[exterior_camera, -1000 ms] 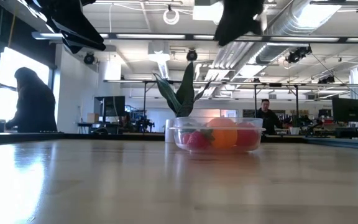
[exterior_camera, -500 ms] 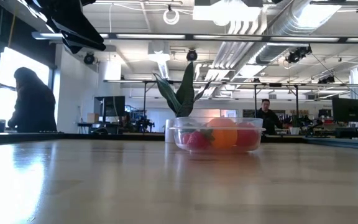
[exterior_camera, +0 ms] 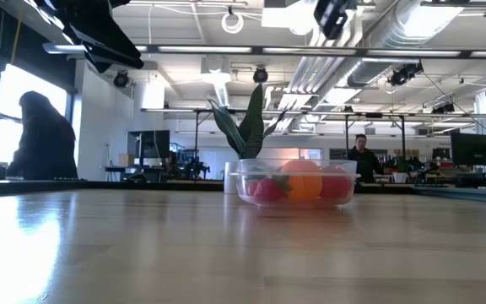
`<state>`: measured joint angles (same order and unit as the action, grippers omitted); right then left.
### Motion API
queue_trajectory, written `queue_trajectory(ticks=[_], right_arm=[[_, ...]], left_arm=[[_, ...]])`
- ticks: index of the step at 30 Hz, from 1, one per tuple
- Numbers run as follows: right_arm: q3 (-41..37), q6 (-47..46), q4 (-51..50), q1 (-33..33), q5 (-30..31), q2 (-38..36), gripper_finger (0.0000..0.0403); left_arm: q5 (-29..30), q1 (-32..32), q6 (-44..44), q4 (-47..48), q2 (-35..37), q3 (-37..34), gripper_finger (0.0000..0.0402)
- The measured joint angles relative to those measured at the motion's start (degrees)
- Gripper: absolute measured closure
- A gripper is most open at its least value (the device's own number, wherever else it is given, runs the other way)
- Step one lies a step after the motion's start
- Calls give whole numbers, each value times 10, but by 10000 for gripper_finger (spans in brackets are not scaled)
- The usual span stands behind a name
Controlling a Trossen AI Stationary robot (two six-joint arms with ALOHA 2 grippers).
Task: Pick and placing Produce into tupperware
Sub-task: Return to Home Position
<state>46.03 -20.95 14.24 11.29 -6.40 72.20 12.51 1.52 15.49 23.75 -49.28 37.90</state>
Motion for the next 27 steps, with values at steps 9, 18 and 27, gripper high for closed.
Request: queue_trajectory(ticks=[9, 18, 27], right_arm=[[112, -12, -206, -157, 12, -49, 403], [145, 138, -266, -135, 26, -185, 403], [31, 81, -297, -81, 87, -368, 403]], left_arm=[[0, 0, 0, 1, 0, 0, 295], [0, 0, 0, 1, 0, 0, 295], [0, 0, -20, 5, -1, 0, 295]])
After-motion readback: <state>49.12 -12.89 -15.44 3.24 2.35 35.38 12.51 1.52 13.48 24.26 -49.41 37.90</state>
